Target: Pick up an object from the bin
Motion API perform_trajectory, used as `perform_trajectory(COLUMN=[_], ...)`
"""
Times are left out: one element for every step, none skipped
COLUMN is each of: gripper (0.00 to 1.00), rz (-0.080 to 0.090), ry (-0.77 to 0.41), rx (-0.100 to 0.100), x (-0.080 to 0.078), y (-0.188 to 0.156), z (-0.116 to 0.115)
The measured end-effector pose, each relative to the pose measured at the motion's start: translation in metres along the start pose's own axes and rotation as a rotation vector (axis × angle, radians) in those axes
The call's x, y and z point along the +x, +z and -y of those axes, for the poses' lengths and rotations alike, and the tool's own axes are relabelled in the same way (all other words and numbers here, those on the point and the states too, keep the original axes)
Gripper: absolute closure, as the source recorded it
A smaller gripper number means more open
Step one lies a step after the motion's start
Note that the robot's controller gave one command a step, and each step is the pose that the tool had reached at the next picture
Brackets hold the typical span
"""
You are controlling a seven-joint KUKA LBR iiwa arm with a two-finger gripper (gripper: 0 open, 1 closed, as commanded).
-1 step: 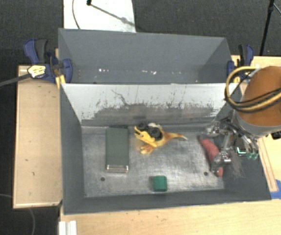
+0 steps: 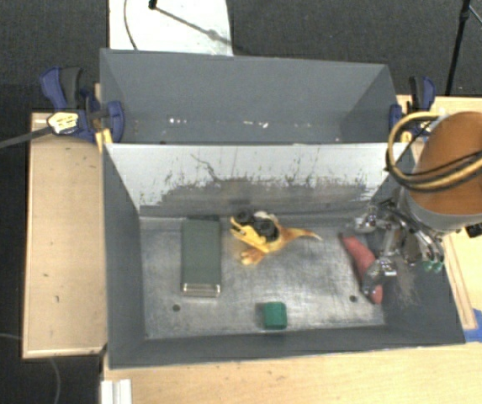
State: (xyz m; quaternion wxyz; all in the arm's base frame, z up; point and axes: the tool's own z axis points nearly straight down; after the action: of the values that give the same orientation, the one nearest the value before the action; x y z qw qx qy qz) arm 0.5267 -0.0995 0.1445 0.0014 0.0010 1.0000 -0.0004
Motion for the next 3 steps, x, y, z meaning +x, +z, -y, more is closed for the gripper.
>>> perform_trajectory(gripper=[0.00,0.00,0.00], rz=[0.006,-0.004,0.005], ry=[0.286,0.347,0.461], rx=[-0.001,0.000,0.000], x=[-0.017,-0.020,-0.026], y=[0.046,0.046,0.035], z=[0.027,0.036,0.046])
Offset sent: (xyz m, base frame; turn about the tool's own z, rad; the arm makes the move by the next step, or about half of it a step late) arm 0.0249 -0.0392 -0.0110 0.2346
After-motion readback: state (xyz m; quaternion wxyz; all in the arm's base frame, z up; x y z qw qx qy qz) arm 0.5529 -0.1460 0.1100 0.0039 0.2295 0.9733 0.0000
